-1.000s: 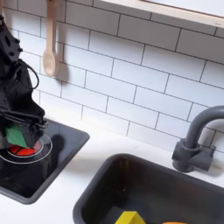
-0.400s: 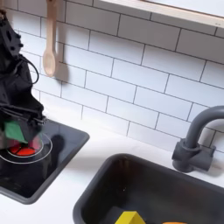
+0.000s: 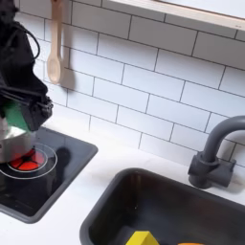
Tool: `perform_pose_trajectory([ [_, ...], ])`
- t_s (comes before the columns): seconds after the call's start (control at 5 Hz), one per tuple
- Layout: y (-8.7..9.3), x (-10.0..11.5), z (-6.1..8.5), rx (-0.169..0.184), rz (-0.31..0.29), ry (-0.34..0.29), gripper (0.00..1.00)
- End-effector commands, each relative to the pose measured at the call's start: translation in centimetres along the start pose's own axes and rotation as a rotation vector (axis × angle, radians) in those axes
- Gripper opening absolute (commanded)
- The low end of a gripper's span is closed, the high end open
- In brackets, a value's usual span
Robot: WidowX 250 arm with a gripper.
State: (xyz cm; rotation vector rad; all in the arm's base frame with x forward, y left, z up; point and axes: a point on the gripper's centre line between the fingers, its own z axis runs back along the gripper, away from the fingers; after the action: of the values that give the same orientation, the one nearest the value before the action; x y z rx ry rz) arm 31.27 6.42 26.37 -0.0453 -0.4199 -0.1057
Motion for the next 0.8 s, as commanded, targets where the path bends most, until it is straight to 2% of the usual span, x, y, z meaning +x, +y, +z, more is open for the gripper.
perform_pose_trajectory([
  [0.0, -3.3, -0.2, 2.3, -0.080, -0.059, -0.032, 0.00],
  [0.2, -5.0, -0.7, 2.6, -0.111, -0.096, -0.032, 0.00],
  [0.4, -6.4, -1.0, 2.2, -0.153, -0.122, -0.031, 0.00],
  [0.6, -7.9, -1.6, 0.7, -0.170, -0.157, -0.004, 0.00],
])
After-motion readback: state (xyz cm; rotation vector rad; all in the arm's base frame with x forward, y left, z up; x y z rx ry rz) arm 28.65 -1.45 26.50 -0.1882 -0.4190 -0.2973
